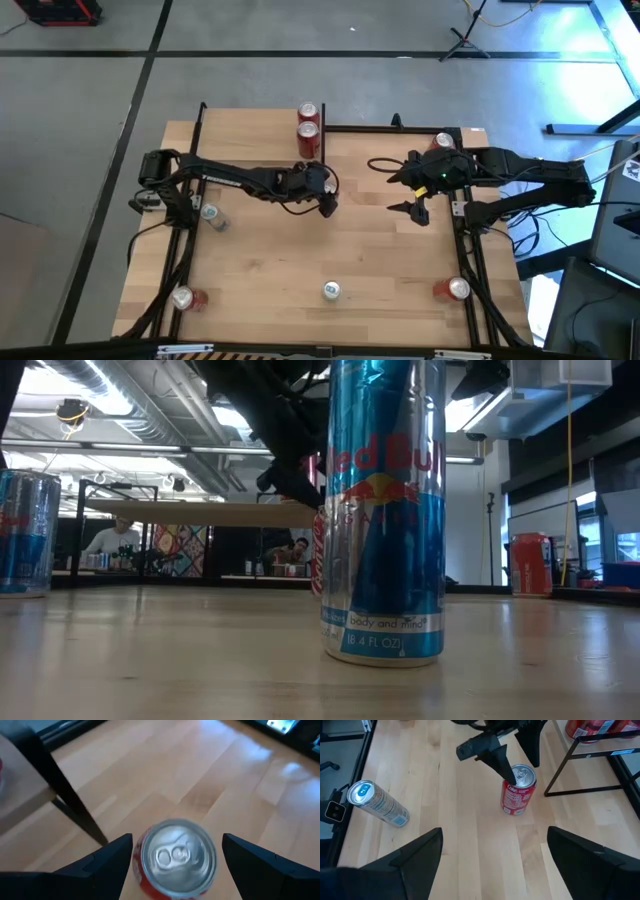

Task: Place canned beverage on shelf
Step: Put the top red white soda can on the shelf

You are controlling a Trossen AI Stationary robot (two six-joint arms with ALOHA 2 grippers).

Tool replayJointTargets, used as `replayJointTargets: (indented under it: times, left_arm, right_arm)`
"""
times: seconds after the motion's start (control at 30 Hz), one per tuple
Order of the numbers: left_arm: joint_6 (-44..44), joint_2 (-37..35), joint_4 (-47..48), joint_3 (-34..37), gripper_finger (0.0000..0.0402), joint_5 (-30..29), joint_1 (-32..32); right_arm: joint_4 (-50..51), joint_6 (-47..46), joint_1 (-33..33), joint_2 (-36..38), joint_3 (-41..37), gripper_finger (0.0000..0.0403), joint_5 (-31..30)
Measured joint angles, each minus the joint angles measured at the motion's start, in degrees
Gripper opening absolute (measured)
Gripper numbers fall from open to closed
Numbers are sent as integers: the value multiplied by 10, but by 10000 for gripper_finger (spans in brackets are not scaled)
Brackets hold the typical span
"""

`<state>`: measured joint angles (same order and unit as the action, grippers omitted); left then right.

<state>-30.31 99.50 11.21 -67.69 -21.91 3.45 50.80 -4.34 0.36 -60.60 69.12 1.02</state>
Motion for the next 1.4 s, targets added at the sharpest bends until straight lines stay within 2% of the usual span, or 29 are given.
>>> replayJointTargets:
  times: [0.3,0.67,0.83,1.4]
  left_arm:
    - [-11,-1,-45,34,300,32,3]
    - [5,1,-76,40,300,35,1]
    - [9,31,-94,39,300,45,0]
    - [28,57,-117,38,300,21,-18]
  right_arm:
    - [0,0,0,0,0,347,0]
    - [-1,1,0,0,0,347,-3]
    - [-1,1,0,0,0,347,-4]
    - [2,1,0,0,0,347,-4]
